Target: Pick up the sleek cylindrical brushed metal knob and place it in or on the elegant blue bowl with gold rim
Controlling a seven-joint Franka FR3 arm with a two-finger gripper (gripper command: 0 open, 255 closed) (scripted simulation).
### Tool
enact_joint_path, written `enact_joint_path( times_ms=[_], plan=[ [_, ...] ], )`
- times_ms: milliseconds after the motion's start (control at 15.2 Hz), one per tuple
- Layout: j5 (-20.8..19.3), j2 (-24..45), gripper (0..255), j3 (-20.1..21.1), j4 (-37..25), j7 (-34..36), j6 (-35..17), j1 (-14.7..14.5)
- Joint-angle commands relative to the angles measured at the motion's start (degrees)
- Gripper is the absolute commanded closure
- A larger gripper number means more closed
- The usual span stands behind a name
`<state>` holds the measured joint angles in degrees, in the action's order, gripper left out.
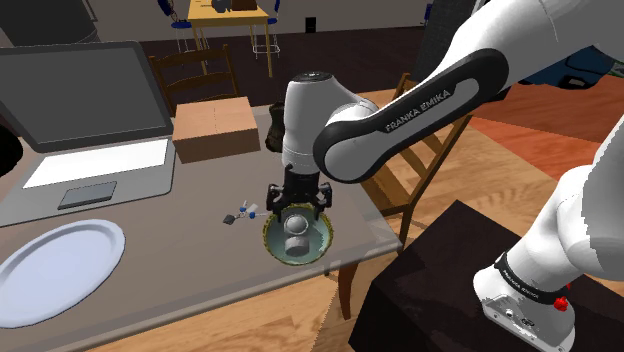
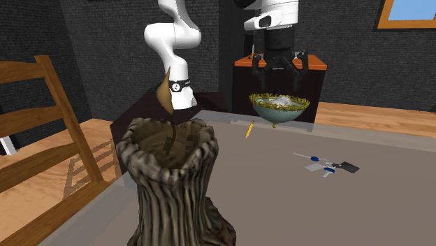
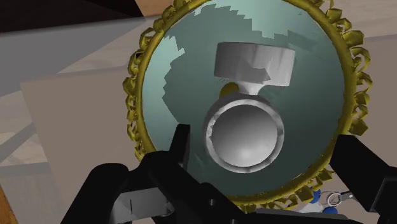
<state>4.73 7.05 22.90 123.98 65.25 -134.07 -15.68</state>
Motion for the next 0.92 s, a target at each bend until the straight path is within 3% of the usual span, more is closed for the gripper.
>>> enact_joint_path(
  times_ms=[0,330,858],
  plan=[
    [0.0,0.0,0,0.0,0.0,0.0,0.0,0.0],
    [1.8,-4.5,0,-0.1,-2.6,-1.3,6.9,0.8],
    [1.8,-4.5,0,-0.1,-2.6,-1.3,6.9,0.8]
  ],
)
